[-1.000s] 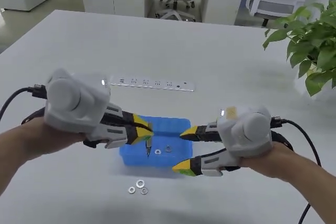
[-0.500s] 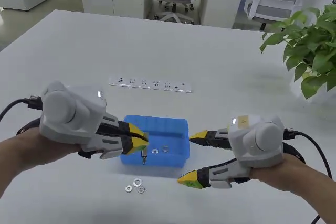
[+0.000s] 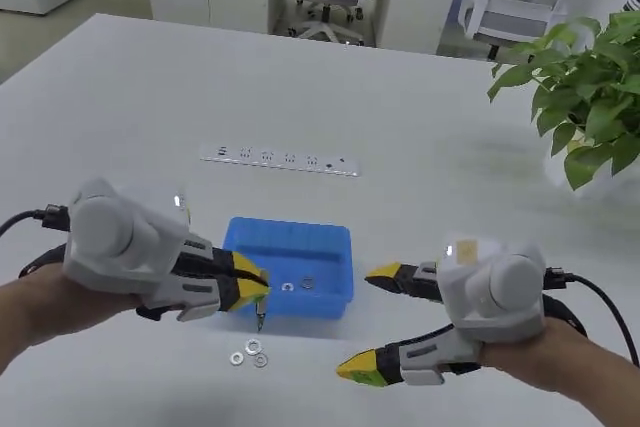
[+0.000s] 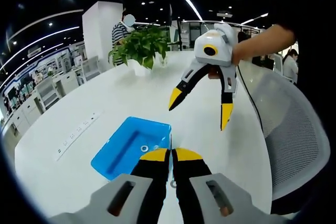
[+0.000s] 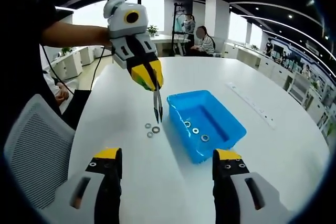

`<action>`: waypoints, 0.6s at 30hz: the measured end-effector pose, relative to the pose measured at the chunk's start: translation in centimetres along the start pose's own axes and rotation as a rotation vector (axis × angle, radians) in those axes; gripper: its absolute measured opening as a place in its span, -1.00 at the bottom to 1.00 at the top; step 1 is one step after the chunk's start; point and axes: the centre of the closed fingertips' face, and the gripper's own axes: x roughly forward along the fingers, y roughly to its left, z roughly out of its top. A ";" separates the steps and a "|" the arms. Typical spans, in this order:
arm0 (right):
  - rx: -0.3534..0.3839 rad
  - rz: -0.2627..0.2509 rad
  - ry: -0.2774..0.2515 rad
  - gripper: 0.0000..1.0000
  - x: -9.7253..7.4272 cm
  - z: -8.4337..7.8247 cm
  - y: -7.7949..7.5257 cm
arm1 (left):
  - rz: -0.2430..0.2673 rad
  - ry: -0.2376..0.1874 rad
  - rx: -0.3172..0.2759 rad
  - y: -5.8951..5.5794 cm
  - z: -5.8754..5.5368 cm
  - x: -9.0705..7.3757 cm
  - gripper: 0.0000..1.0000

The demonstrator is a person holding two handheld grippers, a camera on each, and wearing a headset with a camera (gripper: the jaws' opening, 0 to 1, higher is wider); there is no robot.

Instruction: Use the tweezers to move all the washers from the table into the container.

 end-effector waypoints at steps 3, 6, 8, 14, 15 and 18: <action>0.005 0.000 0.003 0.43 0.0 -0.1 0.1 | -0.003 0.003 -0.001 0.0 -0.3 0.0 -0.87; 0.005 0.001 0.002 0.43 0.1 -0.2 0.2 | -0.003 0.006 -0.001 0.0 -0.7 0.2 -0.87; 0.006 0.003 0.003 0.43 0.1 -0.2 0.3 | -0.005 0.009 -0.002 0.0 -0.9 0.3 -0.87; 0.007 0.006 0.007 0.43 0.1 -0.3 0.5 | -0.004 0.011 -0.007 0.0 -1.4 0.4 -0.87; 0.007 0.006 0.009 0.43 0.1 -0.3 0.5 | -0.004 0.011 -0.008 0.1 -1.4 0.5 -0.87; 0.009 0.009 0.012 0.43 0.1 -0.5 0.7 | -0.007 0.013 -0.011 0.1 -1.7 0.6 -0.87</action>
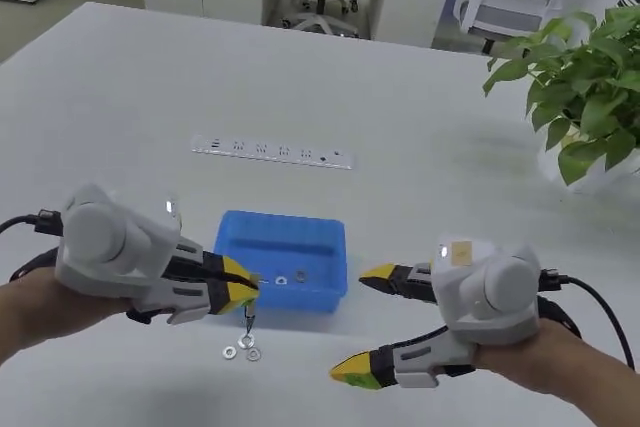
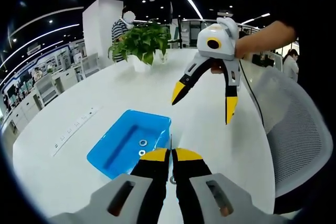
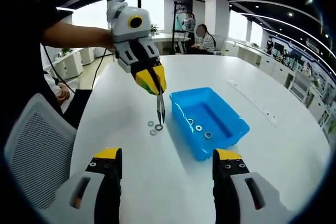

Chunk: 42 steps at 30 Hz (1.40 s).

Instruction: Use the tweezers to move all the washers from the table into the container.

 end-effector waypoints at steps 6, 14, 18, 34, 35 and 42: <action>0.005 0.001 0.004 0.42 0.0 -0.2 0.1 | -0.005 0.007 0.001 -0.1 -0.4 0.2 -0.87; 0.009 0.006 0.010 0.42 0.1 -0.4 0.2 | -0.003 0.001 -0.002 -0.1 -0.5 0.4 -0.87; 0.000 0.018 0.006 0.39 0.3 -0.2 0.3 | -0.006 0.002 0.003 -0.1 -0.5 0.4 -0.87; -0.040 0.063 -0.001 0.22 1.8 0.6 0.7 | -0.047 0.005 0.025 -0.4 -0.7 0.0 -0.87; -0.040 0.067 -0.003 0.19 2.0 0.7 0.7 | -0.048 0.005 0.025 -0.4 -0.7 0.0 -0.87; -0.079 0.098 -0.015 -0.01 3.0 1.2 0.7 | -0.078 0.018 0.037 -0.5 -0.7 0.0 -0.87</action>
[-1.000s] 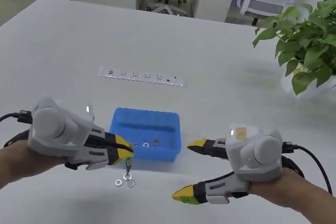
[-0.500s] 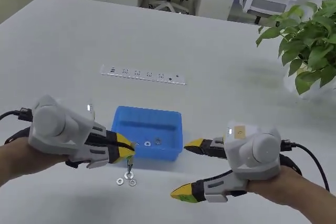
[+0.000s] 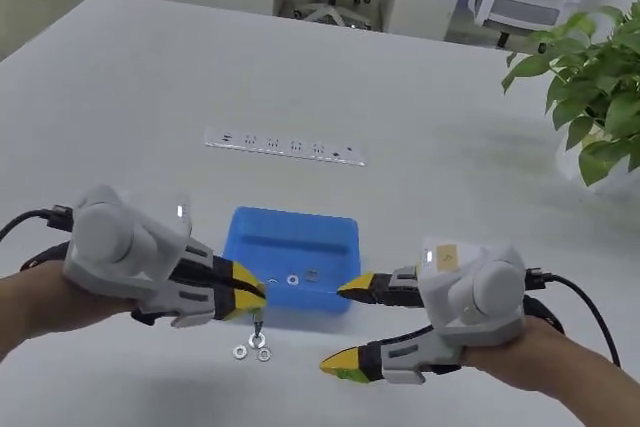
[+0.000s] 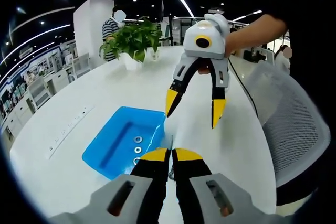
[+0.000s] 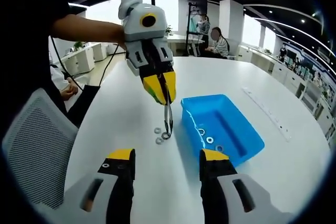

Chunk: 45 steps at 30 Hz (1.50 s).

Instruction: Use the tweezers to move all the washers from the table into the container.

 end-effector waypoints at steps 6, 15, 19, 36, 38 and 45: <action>-0.027 0.018 -0.002 -0.14 1.1 0.4 -0.4 | -0.022 0.015 0.015 0.0 -0.1 -0.1 -0.87; -0.062 0.049 0.009 -0.25 3.1 0.7 -0.5 | -0.048 0.027 0.019 -0.2 -0.1 -0.1 -0.87; -0.077 0.070 0.013 -0.31 4.0 0.9 -0.3 | -0.055 0.031 0.020 -0.1 0.0 -0.1 -0.87; -0.121 0.113 0.017 -0.53 7.0 1.5 -0.1 | -0.076 0.036 0.021 0.1 -0.1 -0.1 -0.87; -0.129 0.124 0.024 -0.55 7.4 1.5 0.1 | -0.078 0.036 0.022 0.0 0.0 -0.1 -0.87; -0.129 0.137 0.026 -0.63 8.2 1.5 0.1 | -0.081 0.036 0.020 0.0 0.0 -0.1 -0.87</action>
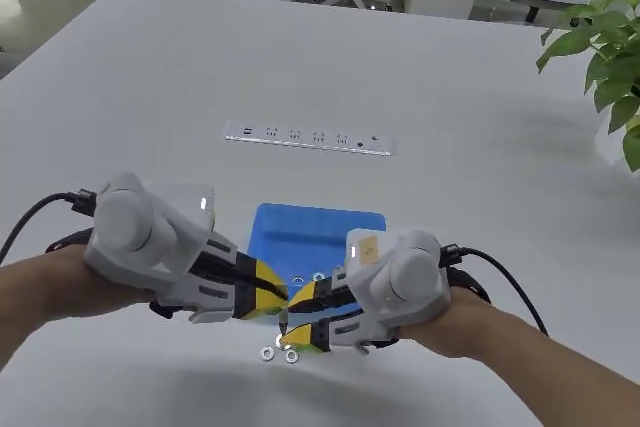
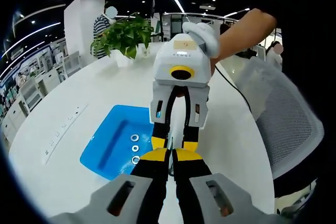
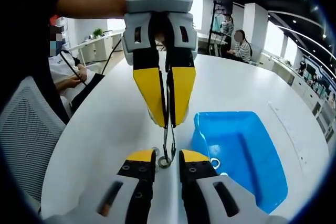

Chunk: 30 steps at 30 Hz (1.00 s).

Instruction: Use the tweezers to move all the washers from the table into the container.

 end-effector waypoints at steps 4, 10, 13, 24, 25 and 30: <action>-0.007 -0.001 -0.001 -0.65 0.3 0.2 -0.2 | 0.001 0.000 -0.001 0.1 -0.1 0.0 -0.87; -0.029 0.000 0.004 -0.72 0.4 0.4 -0.5 | 0.002 0.000 -0.002 0.2 -0.1 0.0 -0.87; -0.032 0.007 0.008 -0.77 0.5 0.3 -0.3 | 0.003 0.001 -0.002 0.2 -0.1 -0.1 -0.87; -0.037 0.011 0.020 -0.81 0.6 0.3 -0.2 | 0.005 0.005 -0.001 0.1 -0.1 -0.1 -0.87; -0.037 0.010 0.021 -0.81 0.6 0.3 -0.2 | 0.005 0.005 -0.001 0.1 0.0 0.0 -0.87; -0.033 0.010 0.017 -0.84 0.6 0.3 -0.2 | 0.005 0.007 0.001 0.0 0.0 0.0 -0.87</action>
